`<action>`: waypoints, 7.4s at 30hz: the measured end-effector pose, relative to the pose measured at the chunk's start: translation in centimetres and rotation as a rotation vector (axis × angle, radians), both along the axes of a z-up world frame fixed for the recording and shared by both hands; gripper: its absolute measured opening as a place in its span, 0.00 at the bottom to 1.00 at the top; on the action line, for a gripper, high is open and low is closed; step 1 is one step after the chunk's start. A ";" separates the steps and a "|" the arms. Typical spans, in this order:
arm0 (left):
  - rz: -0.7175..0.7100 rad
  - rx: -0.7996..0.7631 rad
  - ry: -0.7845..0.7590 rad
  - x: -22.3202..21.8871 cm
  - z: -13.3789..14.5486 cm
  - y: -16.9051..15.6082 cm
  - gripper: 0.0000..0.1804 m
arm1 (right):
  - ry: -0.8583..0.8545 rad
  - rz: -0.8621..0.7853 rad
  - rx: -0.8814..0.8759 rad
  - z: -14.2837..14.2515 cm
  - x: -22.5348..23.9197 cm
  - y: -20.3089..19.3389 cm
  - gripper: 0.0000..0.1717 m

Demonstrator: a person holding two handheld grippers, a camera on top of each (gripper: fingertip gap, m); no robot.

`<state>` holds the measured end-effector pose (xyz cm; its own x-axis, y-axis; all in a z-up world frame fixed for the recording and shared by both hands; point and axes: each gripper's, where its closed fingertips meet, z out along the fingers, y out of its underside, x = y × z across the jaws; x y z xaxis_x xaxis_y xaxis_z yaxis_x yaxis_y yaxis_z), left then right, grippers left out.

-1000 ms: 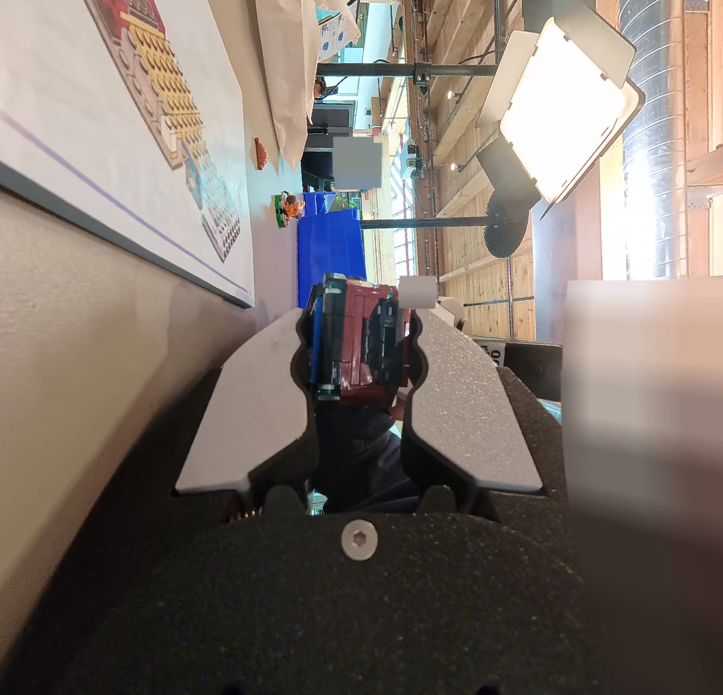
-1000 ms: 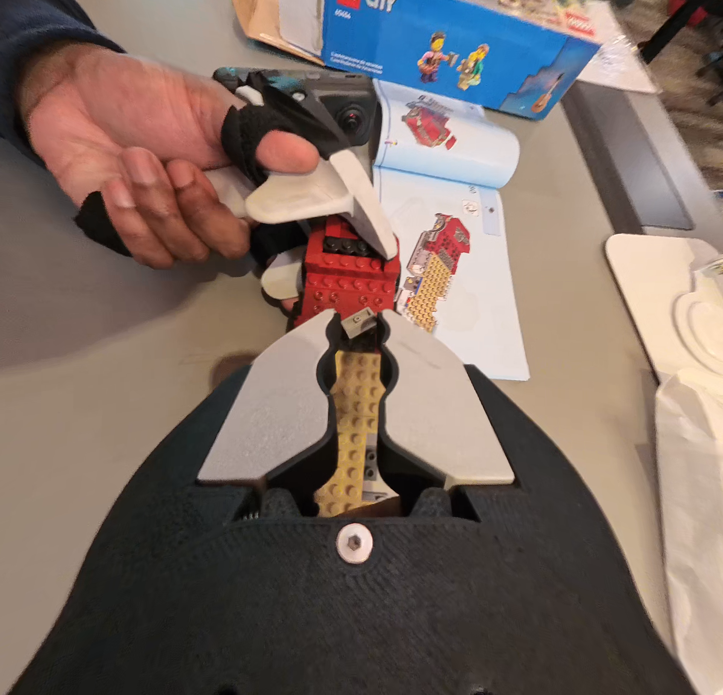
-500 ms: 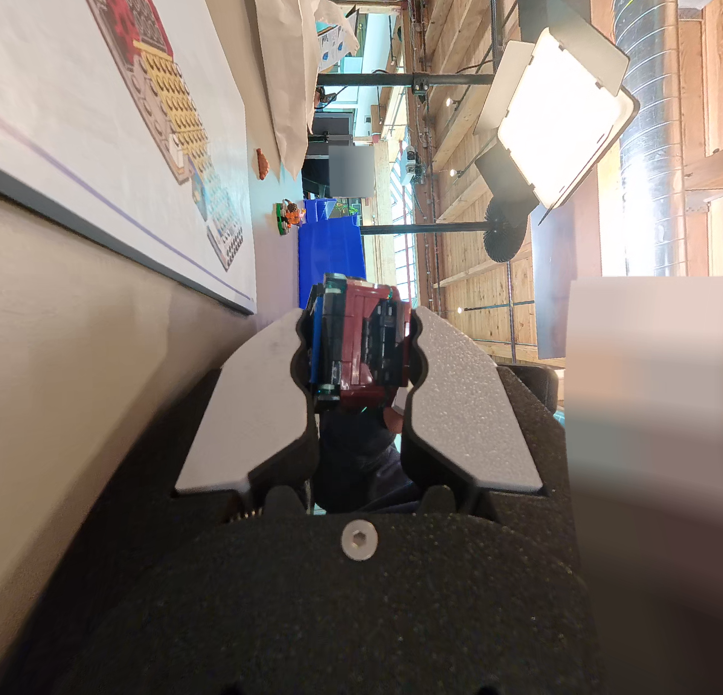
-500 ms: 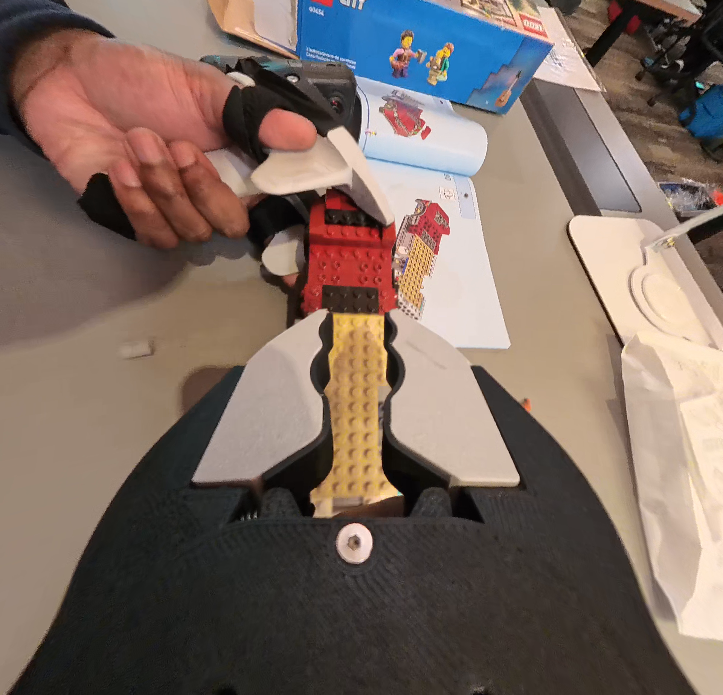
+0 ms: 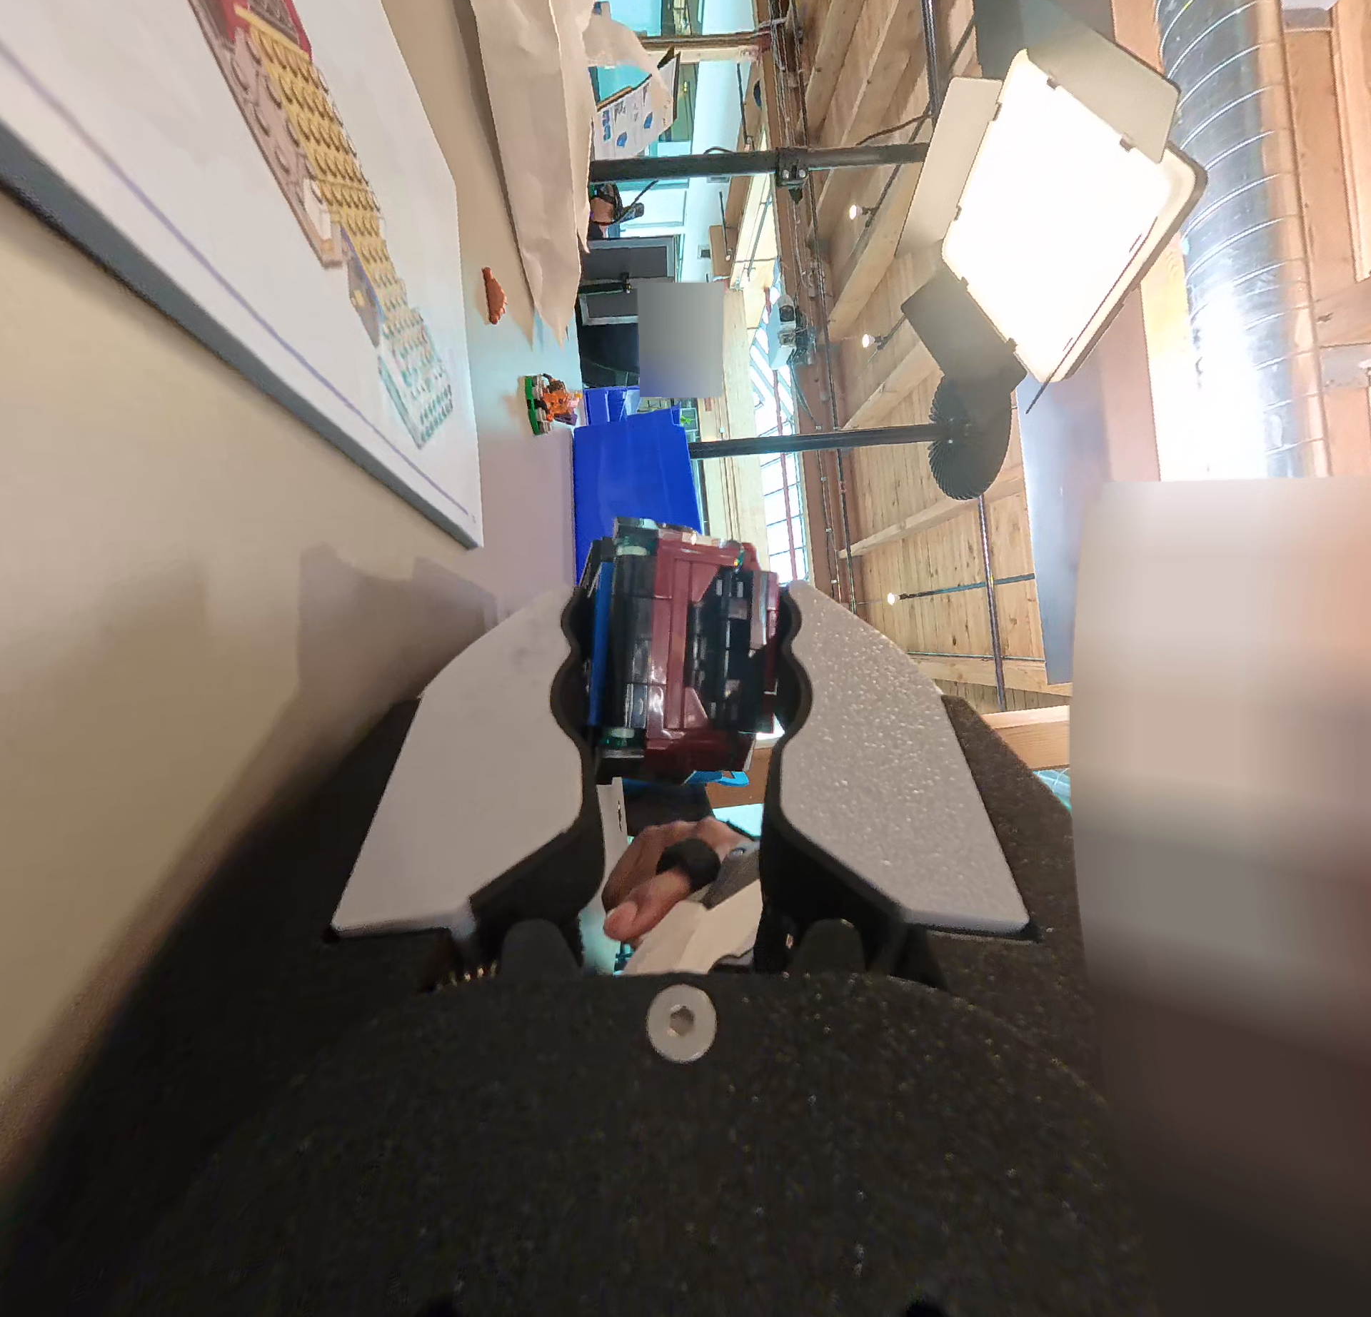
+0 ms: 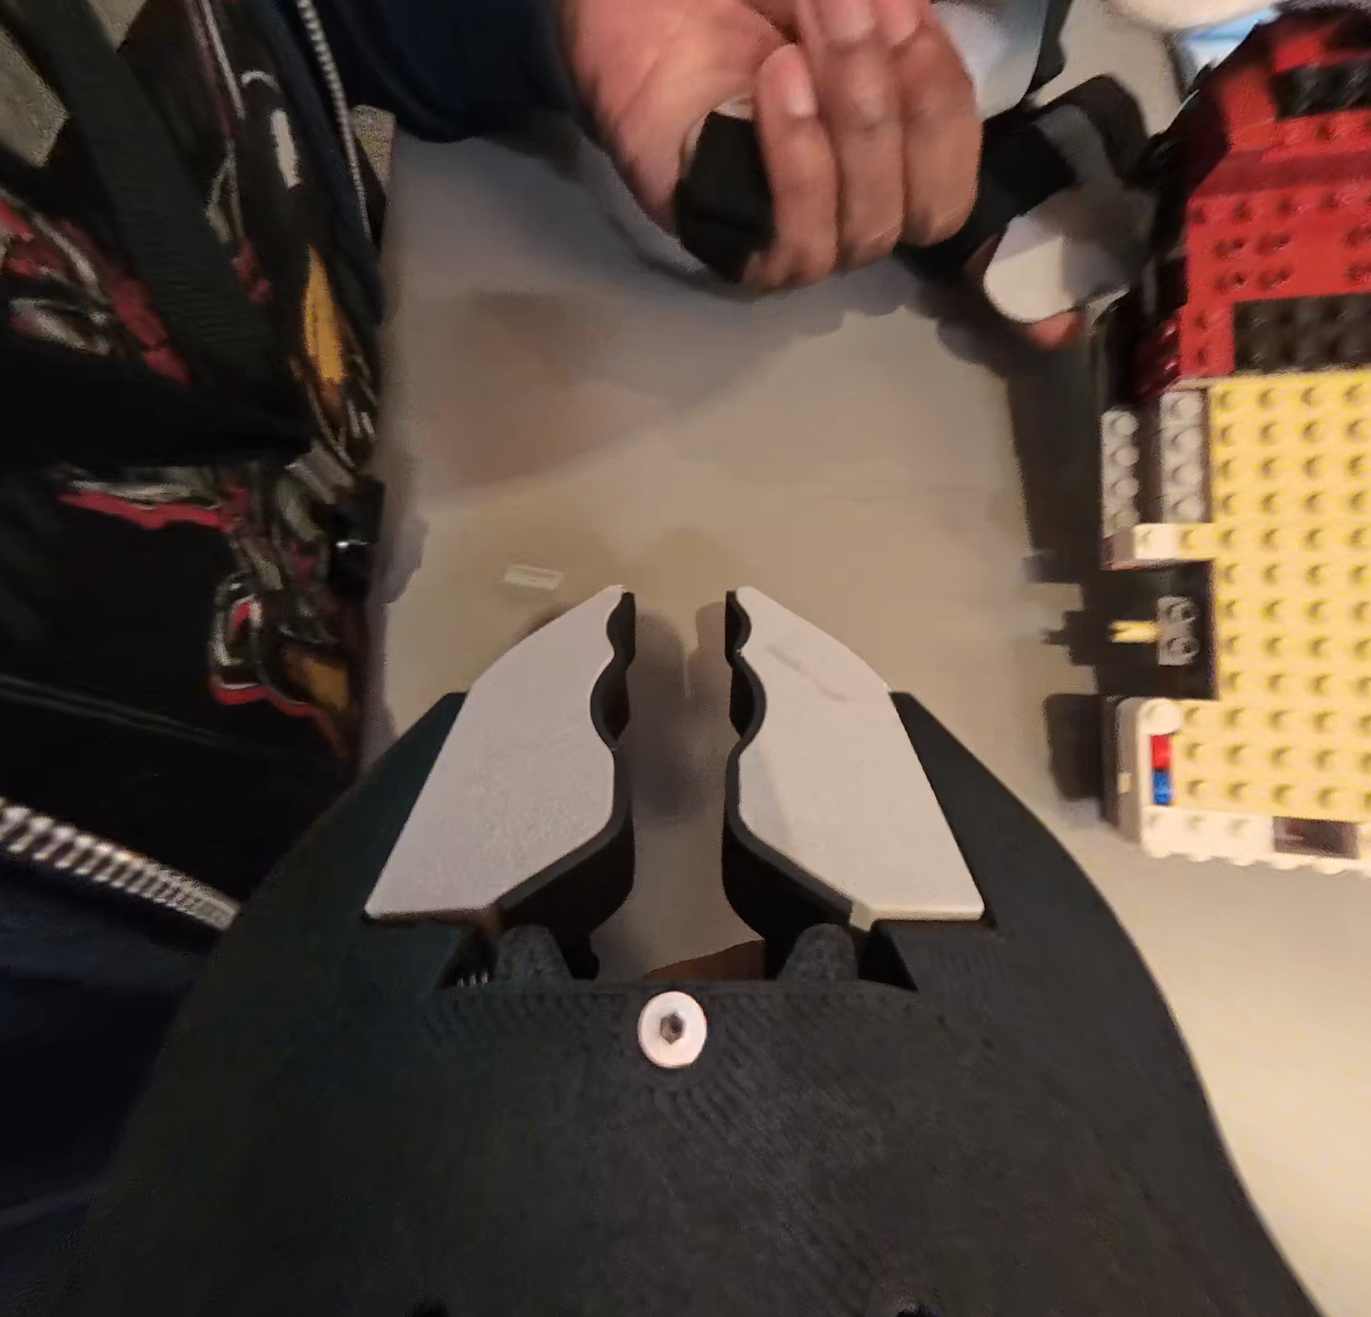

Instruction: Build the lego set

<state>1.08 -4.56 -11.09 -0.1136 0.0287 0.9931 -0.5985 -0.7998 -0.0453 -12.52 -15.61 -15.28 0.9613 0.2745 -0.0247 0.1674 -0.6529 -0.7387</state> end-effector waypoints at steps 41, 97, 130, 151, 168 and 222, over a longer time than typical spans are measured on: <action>0.142 -0.057 0.029 -4.8 -0.2 1.4 0.27 | -0.591 -0.381 0.184 3.9 6.7 3.9 0.23; -0.234 0.052 -0.046 -4.9 2.3 0.7 0.38 | -1.503 -0.114 0.368 5.4 10.8 8.3 0.14; -0.306 0.001 0.002 -4.9 1.9 -0.9 0.30 | -1.508 -0.033 0.451 4.9 9.5 7.7 0.14; 0.023 -0.052 0.009 -5.2 1.1 1.6 0.29 | -0.090 -0.189 -0.142 -1.6 3.5 0.7 0.12; 0.060 -0.010 -0.005 -5.4 0.2 1.6 0.29 | -0.203 -0.395 0.193 6.1 5.0 1.9 0.08; 0.019 -0.004 -0.026 -4.8 0.1 1.7 0.29 | -0.005 -0.135 -0.089 -1.8 6.5 3.4 0.10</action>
